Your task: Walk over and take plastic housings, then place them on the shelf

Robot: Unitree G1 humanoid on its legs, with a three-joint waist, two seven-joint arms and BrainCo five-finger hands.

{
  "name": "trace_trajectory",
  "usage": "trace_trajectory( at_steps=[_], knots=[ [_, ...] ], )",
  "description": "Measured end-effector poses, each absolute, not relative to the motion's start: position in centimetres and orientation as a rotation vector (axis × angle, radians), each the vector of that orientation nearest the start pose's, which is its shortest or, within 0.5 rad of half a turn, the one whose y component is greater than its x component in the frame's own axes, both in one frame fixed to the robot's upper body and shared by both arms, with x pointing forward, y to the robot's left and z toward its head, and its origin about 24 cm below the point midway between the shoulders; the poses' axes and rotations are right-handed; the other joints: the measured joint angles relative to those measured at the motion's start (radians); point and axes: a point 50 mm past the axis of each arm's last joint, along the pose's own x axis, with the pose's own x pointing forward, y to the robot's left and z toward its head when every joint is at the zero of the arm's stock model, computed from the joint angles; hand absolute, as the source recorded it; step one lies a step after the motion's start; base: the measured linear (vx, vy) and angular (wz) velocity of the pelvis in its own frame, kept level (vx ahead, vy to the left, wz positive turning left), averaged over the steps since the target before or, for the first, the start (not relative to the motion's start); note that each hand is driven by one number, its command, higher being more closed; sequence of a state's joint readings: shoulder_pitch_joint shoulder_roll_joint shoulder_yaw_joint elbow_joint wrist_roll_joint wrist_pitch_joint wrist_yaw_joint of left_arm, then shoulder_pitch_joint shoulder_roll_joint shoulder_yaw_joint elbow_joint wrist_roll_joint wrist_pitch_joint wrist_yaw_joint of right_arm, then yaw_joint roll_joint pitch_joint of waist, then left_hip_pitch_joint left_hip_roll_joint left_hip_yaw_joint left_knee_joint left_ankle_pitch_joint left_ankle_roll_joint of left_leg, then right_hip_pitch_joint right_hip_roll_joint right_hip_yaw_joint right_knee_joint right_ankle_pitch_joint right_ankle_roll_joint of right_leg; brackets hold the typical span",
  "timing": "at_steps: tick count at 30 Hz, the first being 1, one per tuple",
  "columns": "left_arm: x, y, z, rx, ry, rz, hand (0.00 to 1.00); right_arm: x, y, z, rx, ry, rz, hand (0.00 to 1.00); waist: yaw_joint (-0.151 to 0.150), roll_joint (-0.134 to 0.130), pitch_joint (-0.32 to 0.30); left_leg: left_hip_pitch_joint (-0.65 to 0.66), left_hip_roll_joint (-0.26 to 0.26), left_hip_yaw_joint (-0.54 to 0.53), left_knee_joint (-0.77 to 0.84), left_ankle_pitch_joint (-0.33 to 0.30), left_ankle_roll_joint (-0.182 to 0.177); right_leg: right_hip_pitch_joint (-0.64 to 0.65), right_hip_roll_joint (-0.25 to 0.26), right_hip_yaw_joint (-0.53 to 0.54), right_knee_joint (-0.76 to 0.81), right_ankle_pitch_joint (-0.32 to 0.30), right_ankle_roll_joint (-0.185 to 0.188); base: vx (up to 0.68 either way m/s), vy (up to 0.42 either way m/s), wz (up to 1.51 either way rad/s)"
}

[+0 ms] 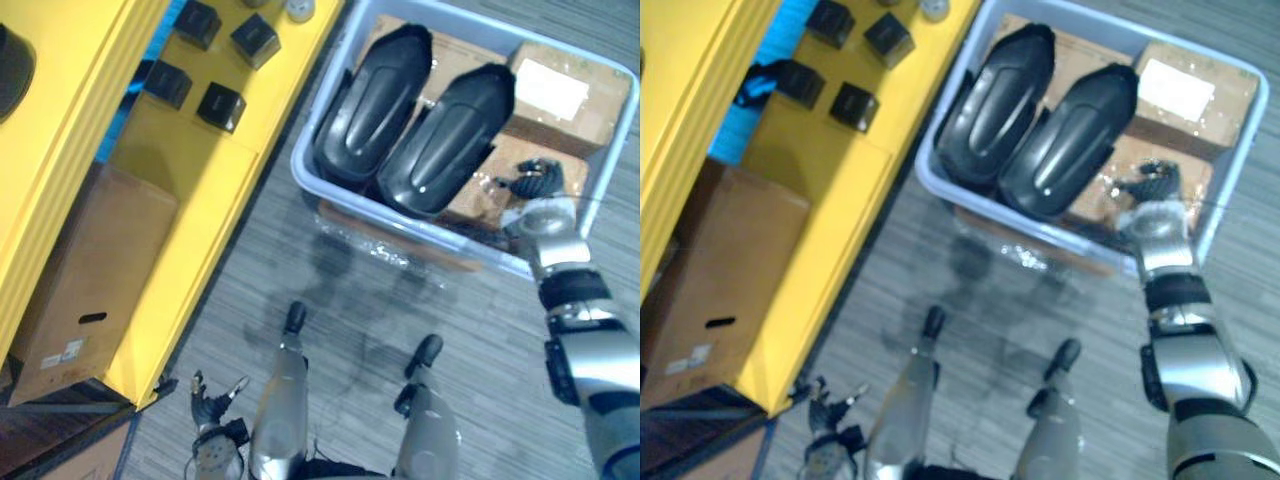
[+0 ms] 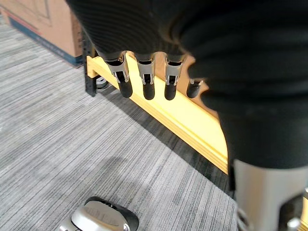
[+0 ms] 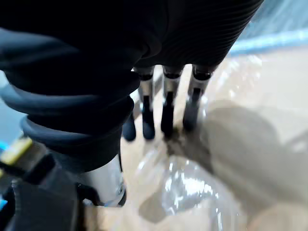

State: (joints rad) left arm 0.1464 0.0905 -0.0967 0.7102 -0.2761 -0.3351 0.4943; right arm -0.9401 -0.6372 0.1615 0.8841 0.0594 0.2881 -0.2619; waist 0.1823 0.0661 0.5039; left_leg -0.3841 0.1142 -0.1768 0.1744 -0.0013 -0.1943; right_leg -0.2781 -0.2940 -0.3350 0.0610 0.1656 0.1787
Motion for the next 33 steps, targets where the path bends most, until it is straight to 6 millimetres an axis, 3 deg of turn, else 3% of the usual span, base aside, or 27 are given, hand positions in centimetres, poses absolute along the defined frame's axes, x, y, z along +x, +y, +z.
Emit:
trace_trajectory(
  at_steps=[5, 15, 16, 21, 27, 33],
  knots=[
    [14.9, 19.5, -10.5, -0.008, 0.529, 0.586, 0.0, 38.5, -29.4, 16.1, -0.654, 0.234, -0.484, 1.0, 0.01, 0.002, 0.001, 0.0, 0.0, -0.003, -0.013, 0.008, -0.001, 0.0, -0.001, -0.009, 0.0, 0.0, -0.001, 0.0, -0.002, 0.04],
    [15.2, 19.2, -10.3, -0.028, 0.511, 0.561, 0.0, 38.6, -29.0, 16.2, -0.734, 0.235, -0.489, 1.0, 0.022, 0.007, -0.002, 0.015, -0.001, 0.006, -0.033, 0.023, 0.001, 0.001, -0.003, -0.003, 0.0, 0.0, -0.001, -0.01, 0.0, -0.02],
    [15.2, 19.2, -10.3, -0.03, 0.51, 0.559, 0.0, 38.5, -29.1, 16.2, -0.738, 0.231, -0.506, 0.0, 0.022, 0.009, -0.001, 0.016, -0.001, 0.007, -0.034, 0.024, 0.001, 0.0, -0.003, -0.001, 0.0, 0.0, -0.001, 0.0, 0.0, 0.0],
    [15.2, 19.1, -10.1, -0.023, 0.503, 0.543, 0.0, 38.1, -29.7, 17.0, -0.715, 0.16, -0.656, 0.0, 0.019, 0.009, -0.001, 0.028, 0.0, 0.018, -0.046, 0.027, 0.001, -0.001, -0.004, 0.009, -0.002, 0.002, -0.001, 0.01, -0.005, -0.04],
    [14.7, 19.3, -10.0, -0.03, 0.5, 0.554, 0.0, 35.9, -29.7, 20.6, -0.528, -0.151, -0.861, 0.0, -0.017, 0.009, -0.001, 0.036, 0.002, 0.042, -0.059, 0.027, 0.001, -0.014, -0.003, 0.033, -0.011, 0.008, -0.001, 0.03, -0.003, -0.09],
    [14.5, 19.5, -10.1, -0.054, 0.506, 0.572, 0.0, 35.0, -26.8, 21.9, -0.42, -0.372, -0.871, 0.0, -0.046, 0.009, -0.001, 0.039, 0.004, 0.073, -0.06, 0.024, 0.004, -0.037, -0.001, 0.066, -0.011, 0.014, -0.004, 0.0, -0.001, -0.16]
  ],
)
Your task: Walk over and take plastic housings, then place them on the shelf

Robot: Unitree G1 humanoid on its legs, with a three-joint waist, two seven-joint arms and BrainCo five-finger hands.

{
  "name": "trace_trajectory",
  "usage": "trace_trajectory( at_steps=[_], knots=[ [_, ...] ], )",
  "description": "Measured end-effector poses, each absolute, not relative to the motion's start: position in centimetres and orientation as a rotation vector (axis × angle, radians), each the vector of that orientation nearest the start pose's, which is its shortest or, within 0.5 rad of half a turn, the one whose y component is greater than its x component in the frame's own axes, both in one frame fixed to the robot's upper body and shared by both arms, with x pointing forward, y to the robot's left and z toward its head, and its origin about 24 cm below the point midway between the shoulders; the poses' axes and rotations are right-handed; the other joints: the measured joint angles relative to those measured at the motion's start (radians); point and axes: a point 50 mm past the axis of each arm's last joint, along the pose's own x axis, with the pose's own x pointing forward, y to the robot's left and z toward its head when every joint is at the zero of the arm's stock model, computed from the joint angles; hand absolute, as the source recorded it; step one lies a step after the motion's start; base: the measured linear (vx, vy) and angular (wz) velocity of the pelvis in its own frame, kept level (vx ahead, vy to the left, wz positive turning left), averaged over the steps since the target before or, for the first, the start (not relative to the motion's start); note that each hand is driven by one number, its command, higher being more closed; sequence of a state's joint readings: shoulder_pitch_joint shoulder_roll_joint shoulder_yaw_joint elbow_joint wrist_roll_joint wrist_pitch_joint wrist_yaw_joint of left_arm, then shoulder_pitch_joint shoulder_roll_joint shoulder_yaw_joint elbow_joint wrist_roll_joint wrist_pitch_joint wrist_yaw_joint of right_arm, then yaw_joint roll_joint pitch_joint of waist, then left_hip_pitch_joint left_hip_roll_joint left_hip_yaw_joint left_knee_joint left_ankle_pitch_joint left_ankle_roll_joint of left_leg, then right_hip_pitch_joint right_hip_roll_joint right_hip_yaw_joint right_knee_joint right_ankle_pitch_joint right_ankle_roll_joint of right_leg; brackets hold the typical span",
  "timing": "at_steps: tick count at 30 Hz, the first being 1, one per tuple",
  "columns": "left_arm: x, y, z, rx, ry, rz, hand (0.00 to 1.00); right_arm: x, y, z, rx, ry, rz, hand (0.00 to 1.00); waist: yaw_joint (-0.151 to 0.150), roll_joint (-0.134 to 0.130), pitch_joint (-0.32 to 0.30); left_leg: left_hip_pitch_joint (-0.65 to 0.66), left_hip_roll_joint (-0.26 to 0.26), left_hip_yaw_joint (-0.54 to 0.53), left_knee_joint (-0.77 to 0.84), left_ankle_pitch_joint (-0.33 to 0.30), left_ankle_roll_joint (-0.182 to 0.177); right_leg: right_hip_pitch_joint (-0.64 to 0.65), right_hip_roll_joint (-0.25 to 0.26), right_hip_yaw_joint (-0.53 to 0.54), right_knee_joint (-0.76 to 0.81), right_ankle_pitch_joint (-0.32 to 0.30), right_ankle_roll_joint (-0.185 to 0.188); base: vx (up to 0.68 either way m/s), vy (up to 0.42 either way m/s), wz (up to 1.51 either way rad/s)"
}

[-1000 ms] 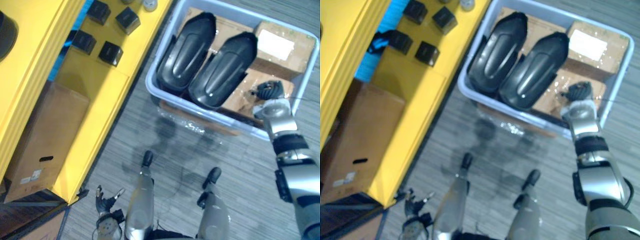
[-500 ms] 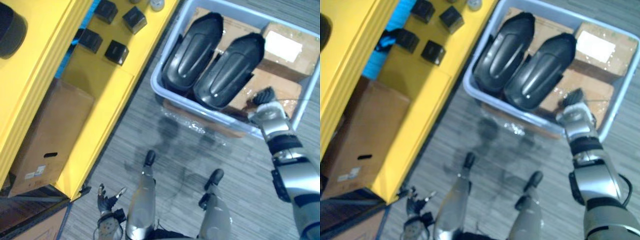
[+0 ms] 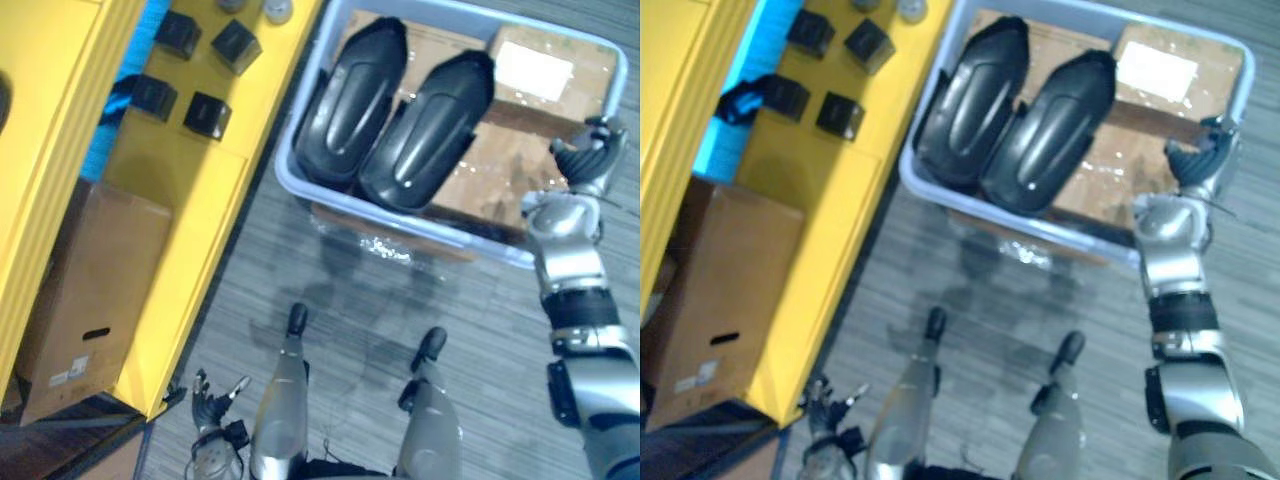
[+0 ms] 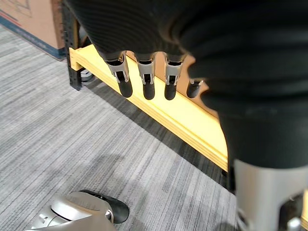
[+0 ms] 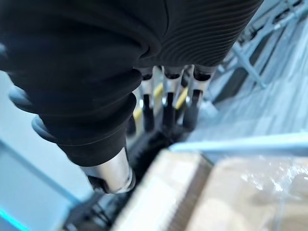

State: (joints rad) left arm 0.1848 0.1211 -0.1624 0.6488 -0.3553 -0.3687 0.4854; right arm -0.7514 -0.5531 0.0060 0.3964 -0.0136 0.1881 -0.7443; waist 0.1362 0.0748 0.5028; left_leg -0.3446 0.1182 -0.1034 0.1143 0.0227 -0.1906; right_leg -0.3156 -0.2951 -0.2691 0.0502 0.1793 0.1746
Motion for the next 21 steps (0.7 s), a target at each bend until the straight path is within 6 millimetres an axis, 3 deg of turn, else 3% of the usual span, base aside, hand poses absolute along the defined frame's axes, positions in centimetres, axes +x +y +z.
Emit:
trace_trajectory(
  at_steps=[8, 16, 21],
  knots=[
    [14.5, 19.3, -10.2, -0.075, 0.514, 0.575, 0.0, 36.4, -22.6, 20.4, -0.396, -0.368, -0.752, 0.0, 0.018, 0.009, 0.001, 0.003, -0.005, -0.007, 0.002, -0.001, 0.001, 0.0, -0.006, 0.002, 0.006, 0.0, 0.0, 0.0, 0.002, 0.01],
    [14.5, 17.3, -10.7, -0.108, 0.529, 0.508, 0.0, 38.4, -22.5, 21.4, -0.453, -0.312, -0.747, 0.0, 0.056, 0.095, 0.002, -0.01, -0.042, -0.033, 0.003, 0.005, 0.009, 0.001, -0.042, -0.018, 0.026, -0.009, 0.015, 0.0, 0.025, 0.12],
    [14.8, 16.9, -10.8, -0.127, 0.527, 0.497, 0.0, 39.2, -23.0, 21.4, -0.499, -0.261, -0.77, 0.0, 0.083, 0.113, 0.001, -0.03, -0.052, -0.058, 0.004, 0.009, 0.012, -0.001, -0.052, -0.043, 0.031, -0.014, 0.02, 0.02, 0.008, 0.16]
  ],
)
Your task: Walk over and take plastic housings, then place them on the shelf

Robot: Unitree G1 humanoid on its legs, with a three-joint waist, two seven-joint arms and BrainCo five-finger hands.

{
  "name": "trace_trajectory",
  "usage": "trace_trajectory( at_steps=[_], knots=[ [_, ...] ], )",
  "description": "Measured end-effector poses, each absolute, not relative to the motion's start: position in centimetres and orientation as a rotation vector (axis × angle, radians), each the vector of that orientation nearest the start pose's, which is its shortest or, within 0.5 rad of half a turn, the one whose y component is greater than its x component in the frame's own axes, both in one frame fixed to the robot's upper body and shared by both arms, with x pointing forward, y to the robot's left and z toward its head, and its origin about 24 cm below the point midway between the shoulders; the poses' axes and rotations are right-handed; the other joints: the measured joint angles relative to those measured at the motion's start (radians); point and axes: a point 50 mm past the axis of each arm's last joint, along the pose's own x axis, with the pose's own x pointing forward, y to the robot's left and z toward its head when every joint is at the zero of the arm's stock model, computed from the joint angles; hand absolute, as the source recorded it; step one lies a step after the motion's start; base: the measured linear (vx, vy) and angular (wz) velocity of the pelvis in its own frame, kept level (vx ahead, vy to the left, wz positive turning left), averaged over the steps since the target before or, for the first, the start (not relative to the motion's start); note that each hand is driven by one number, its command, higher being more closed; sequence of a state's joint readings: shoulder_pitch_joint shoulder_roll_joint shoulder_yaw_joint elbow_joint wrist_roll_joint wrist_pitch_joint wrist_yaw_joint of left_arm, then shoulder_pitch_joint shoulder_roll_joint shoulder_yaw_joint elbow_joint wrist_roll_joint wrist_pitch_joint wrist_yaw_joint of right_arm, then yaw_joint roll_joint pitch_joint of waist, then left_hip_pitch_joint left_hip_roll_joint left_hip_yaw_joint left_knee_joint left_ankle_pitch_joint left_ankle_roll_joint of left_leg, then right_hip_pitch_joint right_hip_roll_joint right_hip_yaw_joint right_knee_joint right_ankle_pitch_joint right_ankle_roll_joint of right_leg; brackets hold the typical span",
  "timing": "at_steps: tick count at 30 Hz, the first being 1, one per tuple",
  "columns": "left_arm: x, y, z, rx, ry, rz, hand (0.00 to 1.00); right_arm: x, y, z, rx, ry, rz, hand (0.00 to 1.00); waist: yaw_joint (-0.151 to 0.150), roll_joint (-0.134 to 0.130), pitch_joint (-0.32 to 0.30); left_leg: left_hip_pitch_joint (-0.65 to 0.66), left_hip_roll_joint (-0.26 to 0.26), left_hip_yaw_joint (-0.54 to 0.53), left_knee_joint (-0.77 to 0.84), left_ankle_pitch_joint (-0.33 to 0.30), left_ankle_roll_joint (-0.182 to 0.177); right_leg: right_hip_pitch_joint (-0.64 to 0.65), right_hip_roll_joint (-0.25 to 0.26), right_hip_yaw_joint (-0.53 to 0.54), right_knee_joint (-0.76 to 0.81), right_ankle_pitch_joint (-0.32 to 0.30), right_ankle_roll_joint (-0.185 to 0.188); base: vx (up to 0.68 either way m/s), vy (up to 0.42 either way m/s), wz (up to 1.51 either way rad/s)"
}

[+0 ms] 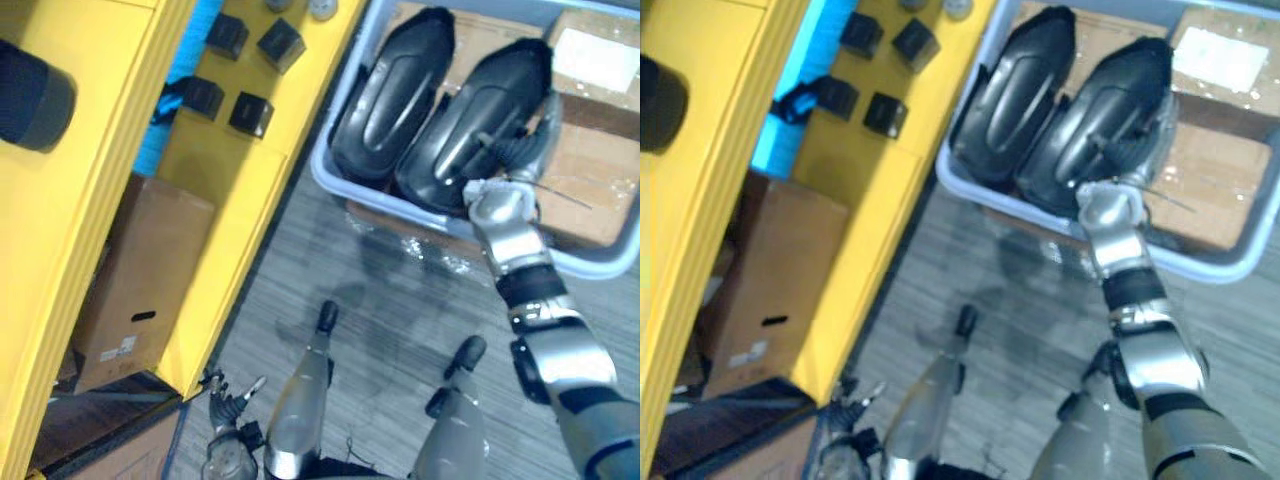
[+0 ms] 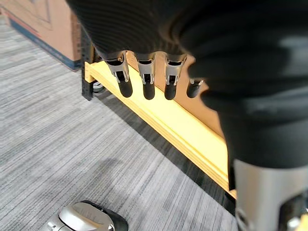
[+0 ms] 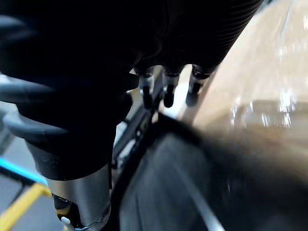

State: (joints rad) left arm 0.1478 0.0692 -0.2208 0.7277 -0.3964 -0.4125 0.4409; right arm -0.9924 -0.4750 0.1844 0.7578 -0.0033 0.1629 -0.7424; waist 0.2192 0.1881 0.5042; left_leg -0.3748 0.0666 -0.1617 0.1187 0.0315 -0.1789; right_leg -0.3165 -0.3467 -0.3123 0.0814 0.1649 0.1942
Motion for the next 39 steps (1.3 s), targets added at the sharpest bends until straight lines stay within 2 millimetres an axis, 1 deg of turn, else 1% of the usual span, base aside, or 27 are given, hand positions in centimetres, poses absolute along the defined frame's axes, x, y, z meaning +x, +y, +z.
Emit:
trace_trajectory(
  at_steps=[3, 5, 10, 14, 18, 19, 24, 28, 36, 37, 39],
  knots=[
    [14.9, 16.6, -10.8, -0.127, 0.527, 0.472, 0.0, 39.2, -23.9, 21.8, -0.523, -0.247, -0.796, 0.0, 0.002, 0.011, 0.0, -0.013, -0.015, -0.011, 0.001, 0.003, 0.004, -0.002, -0.015, -0.014, 0.003, -0.003, 0.004, 0.01, 0.028, 0.17],
    [14.9, 16.6, -10.9, -0.15, 0.533, 0.471, 0.0, 39.1, -25.1, 21.6, -0.552, -0.214, -0.826, 0.0, 0.011, 0.012, 0.001, -0.018, -0.019, -0.016, 0.001, 0.004, 0.005, -0.003, -0.019, -0.018, 0.004, -0.004, 0.005, 0.01, 0.018, 0.1],
    [15.0, 16.5, -10.8, -0.152, 0.521, 0.464, 0.0, 39.2, -25.4, 22.3, -0.569, -0.202, -0.853, 0.0, 0.016, 0.013, 0.0, -0.039, -0.019, -0.022, 0.013, 0.003, 0.005, -0.02, -0.02, -0.022, 0.016, -0.01, 0.006, -0.01, 0.0, 0.02],
    [15.1, 16.5, -10.8, -0.15, 0.514, 0.462, 0.0, 39.1, -25.7, 22.2, -0.582, -0.198, -0.881, 0.0, 0.021, 0.013, 0.0, -0.044, -0.019, -0.022, 0.017, 0.003, 0.005, -0.028, -0.021, -0.019, 0.027, -0.012, 0.005, 0.0, 0.0, 0.0],
    [15.1, 16.5, -10.8, -0.15, 0.512, 0.463, 0.0, 39.1, -25.8, 22.1, -0.59, -0.196, -0.9, 0.0, 0.02, 0.013, 0.0, -0.044, -0.019, -0.021, 0.02, 0.003, 0.005, -0.029, -0.021, -0.017, 0.029, -0.012, 0.005, 0.0, 0.0, 0.0],
    [15.1, 16.5, -10.8, -0.15, 0.512, 0.464, 0.0, 39.1, -25.8, 22.1, -0.59, -0.196, -0.9, 1.0, 0.019, 0.013, 0.0, -0.044, -0.019, -0.02, 0.02, 0.003, 0.005, -0.03, -0.021, -0.016, 0.029, -0.012, 0.005, 0.0, 0.0, 0.0],
    [14.9, 16.5, -10.9, -0.165, 0.525, 0.473, 0.0, 39.0, -26.0, 22.2, -0.601, -0.191, -0.902, 1.0, 0.015, 0.013, 0.0, -0.044, -0.018, -0.017, 0.019, 0.003, 0.005, -0.031, -0.021, -0.014, 0.028, -0.012, 0.005, 0.0, 0.0, 0.0],
    [15.0, 16.6, -11.0, -0.156, 0.53, 0.462, 0.0, 38.8, -27.0, 22.7, -0.642, -0.175, -0.907, 1.0, 0.013, 0.013, 0.0, -0.034, -0.016, -0.009, 0.013, 0.004, 0.005, -0.031, -0.021, -0.007, 0.028, -0.012, 0.005, 0.01, -0.001, -0.05],
    [15.0, 16.6, -11.0, -0.154, 0.533, 0.462, 0.0, 38.8, -27.5, 22.1, -0.698, -0.124, -0.903, 1.0, 0.006, 0.013, 0.0, -0.024, -0.015, 0.005, 0.004, 0.004, 0.005, -0.032, -0.02, 0.007, 0.025, -0.01, 0.006, 0.01, 0.0, -0.04],
    [15.0, 16.6, -11.0, -0.154, 0.531, 0.461, 0.0, 38.5, -28.6, 22.1, -0.771, -0.103, -0.916, 1.0, 0.0, 0.012, 0.001, -0.014, -0.014, 0.01, -0.009, 0.007, 0.007, -0.031, -0.02, 0.01, 0.023, -0.01, 0.006, 0.03, -0.002, -0.04],
    [15.0, 16.7, -11.0, -0.152, 0.532, 0.461, 0.0, 38.5, -28.7, 22.3, -0.794, -0.11, -0.922, 1.0, -0.007, 0.012, 0.001, -0.014, -0.013, 0.01, -0.01, 0.007, 0.007, -0.031, -0.019, 0.01, 0.022, -0.01, 0.006, 0.01, -0.002, -0.02]
  ],
)
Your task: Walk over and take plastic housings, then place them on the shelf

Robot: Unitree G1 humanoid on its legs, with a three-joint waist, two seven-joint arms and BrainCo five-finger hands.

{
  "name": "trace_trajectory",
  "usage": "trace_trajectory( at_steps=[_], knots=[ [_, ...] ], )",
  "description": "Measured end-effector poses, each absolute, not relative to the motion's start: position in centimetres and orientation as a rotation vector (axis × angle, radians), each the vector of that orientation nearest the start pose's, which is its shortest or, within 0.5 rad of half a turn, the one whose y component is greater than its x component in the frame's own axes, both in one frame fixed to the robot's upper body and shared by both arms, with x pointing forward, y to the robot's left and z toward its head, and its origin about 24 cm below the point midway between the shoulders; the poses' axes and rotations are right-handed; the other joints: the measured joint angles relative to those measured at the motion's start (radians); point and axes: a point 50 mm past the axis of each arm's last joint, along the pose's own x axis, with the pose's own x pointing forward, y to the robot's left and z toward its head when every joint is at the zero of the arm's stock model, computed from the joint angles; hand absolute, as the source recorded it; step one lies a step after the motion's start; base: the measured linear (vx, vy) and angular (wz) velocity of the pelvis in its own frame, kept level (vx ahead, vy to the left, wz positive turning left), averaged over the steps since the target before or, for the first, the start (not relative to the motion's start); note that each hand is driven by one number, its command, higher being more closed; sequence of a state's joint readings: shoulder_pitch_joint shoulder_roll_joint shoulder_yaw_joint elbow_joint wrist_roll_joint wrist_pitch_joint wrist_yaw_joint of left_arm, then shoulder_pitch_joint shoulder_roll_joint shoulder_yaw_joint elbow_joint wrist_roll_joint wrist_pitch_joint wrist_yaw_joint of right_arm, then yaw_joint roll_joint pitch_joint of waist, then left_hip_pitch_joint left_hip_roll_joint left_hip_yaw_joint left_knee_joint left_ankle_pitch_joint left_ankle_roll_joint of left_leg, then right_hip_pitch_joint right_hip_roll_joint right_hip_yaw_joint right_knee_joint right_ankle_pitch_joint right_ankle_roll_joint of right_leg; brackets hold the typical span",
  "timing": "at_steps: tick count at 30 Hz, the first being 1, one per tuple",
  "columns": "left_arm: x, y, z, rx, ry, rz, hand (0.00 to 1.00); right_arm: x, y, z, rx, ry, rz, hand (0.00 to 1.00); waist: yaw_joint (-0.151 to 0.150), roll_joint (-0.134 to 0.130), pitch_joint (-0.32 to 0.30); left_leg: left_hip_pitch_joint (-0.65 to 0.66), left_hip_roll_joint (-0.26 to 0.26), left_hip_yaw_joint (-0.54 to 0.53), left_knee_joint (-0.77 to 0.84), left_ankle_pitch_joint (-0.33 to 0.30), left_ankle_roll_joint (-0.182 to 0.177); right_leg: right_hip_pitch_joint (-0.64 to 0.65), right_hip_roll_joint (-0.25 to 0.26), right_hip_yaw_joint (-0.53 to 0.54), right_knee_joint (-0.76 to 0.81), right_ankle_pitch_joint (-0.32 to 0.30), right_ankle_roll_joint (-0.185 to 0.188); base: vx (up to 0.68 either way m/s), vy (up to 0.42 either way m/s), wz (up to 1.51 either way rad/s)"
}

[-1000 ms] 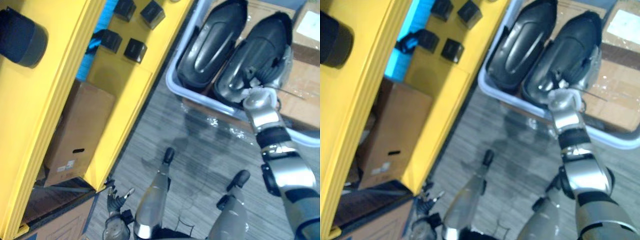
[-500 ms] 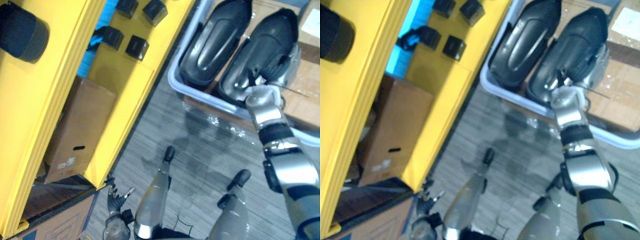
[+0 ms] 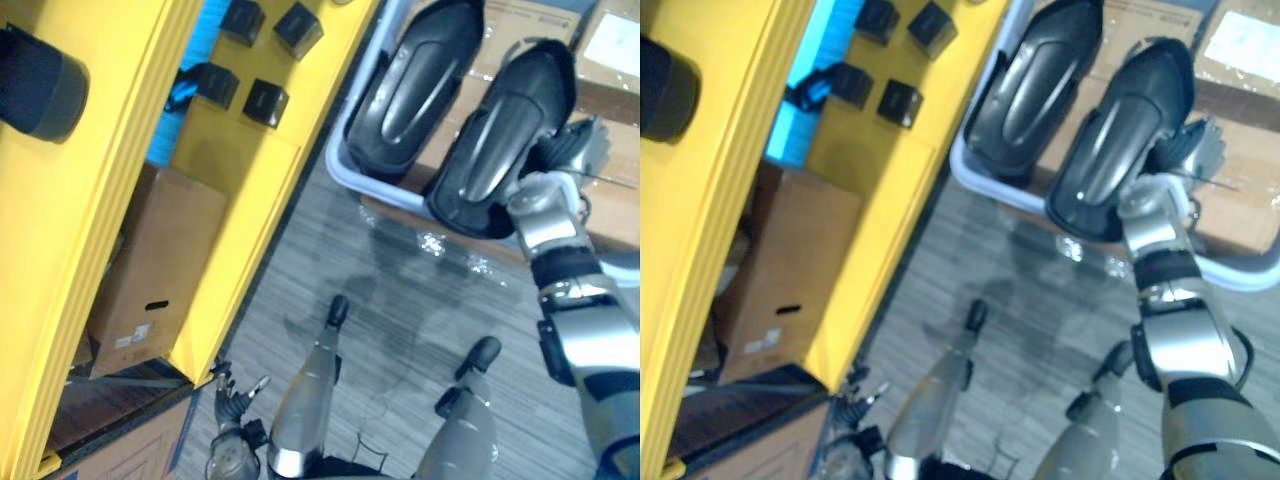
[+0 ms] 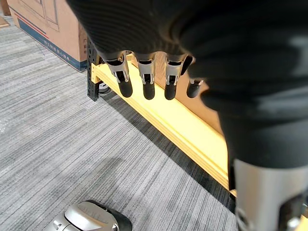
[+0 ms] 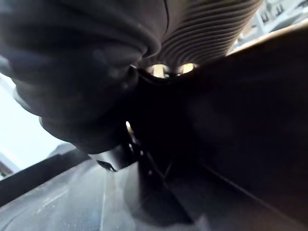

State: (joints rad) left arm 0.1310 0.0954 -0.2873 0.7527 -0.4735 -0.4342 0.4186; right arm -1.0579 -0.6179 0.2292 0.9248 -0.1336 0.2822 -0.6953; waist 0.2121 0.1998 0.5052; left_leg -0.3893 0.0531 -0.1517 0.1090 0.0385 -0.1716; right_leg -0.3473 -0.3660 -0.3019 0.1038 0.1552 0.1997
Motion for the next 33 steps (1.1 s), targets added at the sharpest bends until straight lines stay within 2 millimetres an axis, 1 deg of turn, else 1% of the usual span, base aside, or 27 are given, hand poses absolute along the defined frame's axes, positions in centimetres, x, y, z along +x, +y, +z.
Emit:
trace_trajectory(
  at_steps=[3, 5, 6, 7, 9, 11, 13, 15, 16, 17, 21, 23, 25, 27, 28, 29, 30, 31, 32, 33],
  knots=[
    [14.9, 16.7, -11.0, -0.15, 0.533, 0.461, 0.0, 38.4, -29.0, 22.6, -0.799, -0.114, -0.931, 1.0, -0.006, -0.001, 0.001, 0.001, 0.002, 0.001, -0.001, 0.0, 0.0, 0.0, 0.002, 0.0, -0.002, 0.001, -0.001, 0.0, -0.001, -0.01],
    [15.0, 16.7, -10.9, -0.151, 0.531, 0.459, 0.0, 38.3, -29.7, 23.3, -0.841, -0.115, -0.952, 1.0, -0.006, -0.002, 0.001, 0.001, 0.004, 0.003, -0.004, 0.001, -0.001, 0.0, 0.005, 0.001, -0.009, 0.006, -0.002, 0.0, 0.0, 0.0],
    [15.0, 16.7, -10.9, -0.151, 0.534, 0.457, 0.0, 37.9, -30.5, 24.3, -0.871, -0.13, -0.983, 1.0, -0.006, -0.002, 0.001, 0.002, 0.005, 0.003, -0.01, 0.005, -0.001, 0.0, 0.005, 0.0, -0.01, 0.007, -0.003, 0.0, 0.0, 0.0],
    [15.0, 16.7, -10.9, -0.151, 0.534, 0.456, 0.0, 37.8, -30.8, 24.7, -0.882, -0.138, -0.997, 1.0, -0.007, -0.002, 0.001, 0.004, 0.005, 0.003, -0.014, 0.007, -0.001, 0.0, 0.005, 0.0, -0.01, 0.007, -0.003, 0.0, 0.0, 0.0],
    [14.9, 16.7, -10.9, -0.151, 0.533, 0.454, 0.0, 37.2, -31.9, 26.3, -0.909, -0.168, -1.047, 1.0, -0.009, -0.003, 0.002, 0.004, 0.006, 0.003, -0.015, 0.007, -0.001, 0.0, 0.006, 0.0, -0.011, 0.007, -0.003, 0.0, 0.0, 0.0],
    [14.9, 16.8, -10.8, -0.154, 0.529, 0.454, 0.0, 36.9, -32.4, 27.2, -0.919, -0.186, -1.072, 1.0, -0.012, -0.005, 0.003, 0.004, 0.006, 0.003, -0.016, 0.007, -0.001, 0.0, 0.006, 0.0, -0.011, 0.008, -0.003, 0.0, 0.0, 0.0],
    [14.9, 16.8, -10.7, -0.158, 0.523, 0.452, 0.0, 36.5, -32.8, 28.7, -0.94, -0.221, -1.096, 1.0, -0.015, -0.006, 0.004, 0.005, 0.007, 0.003, -0.018, 0.008, -0.001, 0.0, 0.008, 0.0, -0.011, 0.008, -0.003, 0.0, 0.0, 0.0],
    [14.8, 16.8, -10.7, -0.158, 0.523, 0.452, 0.0, 36.4, -32.7, 29.8, -0.932, -0.255, -1.103, 1.0, -0.02, -0.007, 0.005, 0.005, 0.008, 0.002, -0.019, 0.008, -0.002, 0.0, 0.008, -0.001, -0.011, 0.008, -0.004, 0.0, 0.0, 0.0],
    [14.8, 16.9, -10.7, -0.157, 0.52, 0.452, 0.0, 36.3, -32.5, 30.6, -0.923, -0.296, -1.101, 1.0, -0.024, -0.01, 0.007, 0.007, 0.009, 0.002, -0.022, 0.01, -0.002, 0.0, 0.009, -0.001, -0.011, 0.008, -0.004, 0.0, 0.0, 0.0],
    [14.7, 16.9, -10.5, -0.161, 0.513, 0.452, 0.0, 36.2, -32.2, 31.4, -0.914, -0.344, -1.095, 1.0, -0.03, -0.015, 0.01, 0.011, 0.01, 0.002, -0.032, 0.015, -0.003, 0.0, 0.009, -0.001, -0.011, 0.008, -0.004, 0.0, 0.0, 0.0],
    [14.9, 17.2, -10.3, -0.165, 0.492, 0.444, 0.0, 35.9, -30.8, 33.3, -0.891, -0.485, -1.069, 1.0, -0.036, -0.027, 0.018, 0.014, 0.019, 0.004, -0.032, 0.015, -0.003, 0.001, 0.019, 0.0, -0.012, 0.011, -0.007, 0.0, -0.01, -0.03],
    [15.1, 17.2, -9.9, -0.167, 0.474, 0.445, 0.0, 35.9, -30.1, 33.8, -0.887, -0.53, -1.048, 1.0, -0.035, -0.028, 0.018, 0.019, 0.024, 0.006, -0.034, 0.015, -0.004, 0.003, 0.024, 0.001, -0.012, 0.011, -0.008, -0.01, -0.018, -0.06],
    [15.7, 17.2, -9.2, -0.137, 0.431, 0.464, 0.0, 35.8, -29.5, 34.1, -0.884, -0.568, -1.029, 1.0, -0.038, -0.028, 0.018, 0.022, 0.027, 0.009, -0.035, 0.016, -0.006, 0.004, 0.026, 0.002, -0.012, 0.012, -0.009, -0.02, -0.011, -0.05],
    [17.0, 16.4, -7.4, -0.173, 0.339, 0.477, 0.0, 35.7, -29.1, 34.0, -0.884, -0.588, -1.012, 1.0, -0.041, -0.034, 0.021, 0.023, 0.029, 0.008, -0.035, 0.018, -0.009, 0.006, 0.028, 0.002, -0.012, 0.012, -0.01, 0.0, 0.0, 0.0],
    [18.4, 15.5, -4.9, -0.205, 0.222, 0.45, 0.0, 35.8, -28.8, 33.3, -0.89, -0.591, -0.992, 1.0, -0.043, -0.042, 0.023, 0.025, 0.033, 0.004, -0.035, 0.02, -0.011, 0.011, 0.032, -0.001, -0.012, 0.012, -0.011, -0.02, -0.012, 0.04],
    [19.0, 15.1, -3.6, -0.206, 0.158, 0.433, 0.0, 35.9, -28.6, 32.8, -0.898, -0.585, -0.981, 1.0, -0.047, -0.046, 0.024, 0.029, 0.035, -0.001, -0.036, 0.02, -0.012, 0.018, 0.034, -0.003, -0.013, 0.011, -0.012, -0.02, -0.016, 0.05],
    [19.9, 14.5, -0.9, -0.223, 0.042, 0.401, 0.0, 36.2, -28.1, 31.7, -0.908, -0.571, -0.953, 1.0, -0.055, -0.057, 0.024, 0.044, 0.038, -0.002, -0.043, 0.023, -0.013, 0.031, 0.037, -0.005, -0.014, 0.01, -0.014, -0.01, -0.015, 0.04],
    [20.4, 14.3, 1.2, -0.23, -0.052, 0.377, 0.0, 36.5, -27.7, 30.7, -0.911, -0.56, -0.929, 1.0, -0.06, -0.063, 0.021, 0.054, 0.038, -0.003, -0.049, 0.024, -0.014, 0.04, 0.037, -0.009, -0.017, 0.01, -0.014, 0.0, 0.0, 0.0],
    [20.5, 14.2, 2.1, -0.228, -0.089, 0.367, 0.0, 36.5, -27.5, 30.4, -0.912, -0.555, -0.923, 1.0, -0.062, -0.065, 0.021, 0.056, 0.038, -0.002, -0.049, 0.024, -0.014, 0.043, 0.037, -0.008, -0.018, 0.01, -0.014, 0.0, 0.0, 0.0],
    [20.7, 14.1, 3.4, -0.228, -0.14, 0.349, 0.0, 36.5, -27.7, 29.9, -0.91, -0.544, -0.921, 1.0, -0.067, -0.064, 0.021, 0.06, 0.038, -0.005, -0.049, 0.024, -0.014, 0.053, 0.038, -0.014, -0.024, 0.01, -0.014, 0.0, 0.0, 0.0]
  ],
)
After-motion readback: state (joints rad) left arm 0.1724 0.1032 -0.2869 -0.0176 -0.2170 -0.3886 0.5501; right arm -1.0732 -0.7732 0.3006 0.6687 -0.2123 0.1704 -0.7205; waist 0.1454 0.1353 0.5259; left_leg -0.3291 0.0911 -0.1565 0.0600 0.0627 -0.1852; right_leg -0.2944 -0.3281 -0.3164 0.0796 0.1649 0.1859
